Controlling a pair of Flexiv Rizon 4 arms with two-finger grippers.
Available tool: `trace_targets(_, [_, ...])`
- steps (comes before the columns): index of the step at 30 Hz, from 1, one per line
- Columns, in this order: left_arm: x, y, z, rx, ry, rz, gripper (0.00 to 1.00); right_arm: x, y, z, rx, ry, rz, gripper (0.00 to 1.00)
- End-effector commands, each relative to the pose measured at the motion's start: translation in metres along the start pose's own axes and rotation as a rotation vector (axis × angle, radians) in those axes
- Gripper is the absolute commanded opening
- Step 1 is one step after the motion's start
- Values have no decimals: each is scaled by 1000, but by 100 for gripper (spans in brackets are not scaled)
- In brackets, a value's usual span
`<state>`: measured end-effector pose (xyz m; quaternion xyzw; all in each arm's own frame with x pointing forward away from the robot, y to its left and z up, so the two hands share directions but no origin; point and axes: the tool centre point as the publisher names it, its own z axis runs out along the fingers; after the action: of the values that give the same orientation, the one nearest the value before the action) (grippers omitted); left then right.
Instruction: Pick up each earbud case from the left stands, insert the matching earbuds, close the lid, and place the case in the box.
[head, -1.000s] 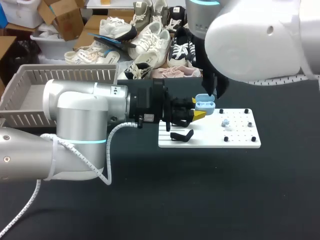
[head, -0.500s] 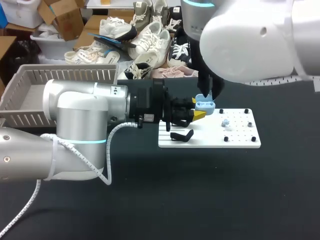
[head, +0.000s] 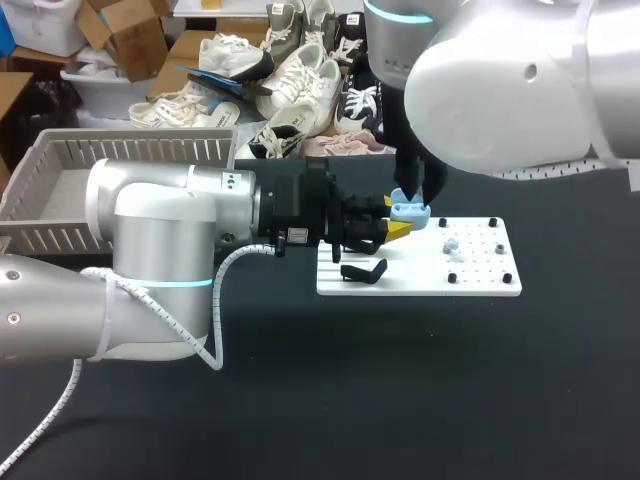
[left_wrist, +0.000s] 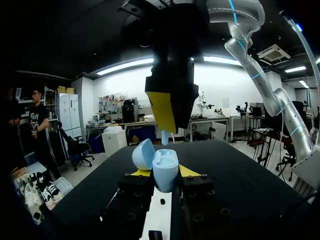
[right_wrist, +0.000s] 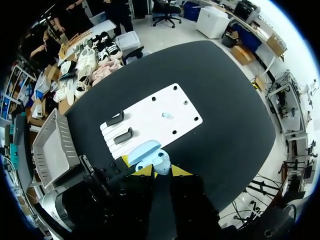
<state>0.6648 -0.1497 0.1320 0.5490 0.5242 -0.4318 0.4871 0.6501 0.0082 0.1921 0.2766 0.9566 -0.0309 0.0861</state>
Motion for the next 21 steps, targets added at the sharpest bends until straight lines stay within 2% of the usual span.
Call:
trace_targets(1, [1,-2,0,-7,-2,1,0,2,-1,1,-2,-2,2,0])
trace_targets(21, [1,-2,0,-7,-2,1,0,2,1,7,4,8,0,0])
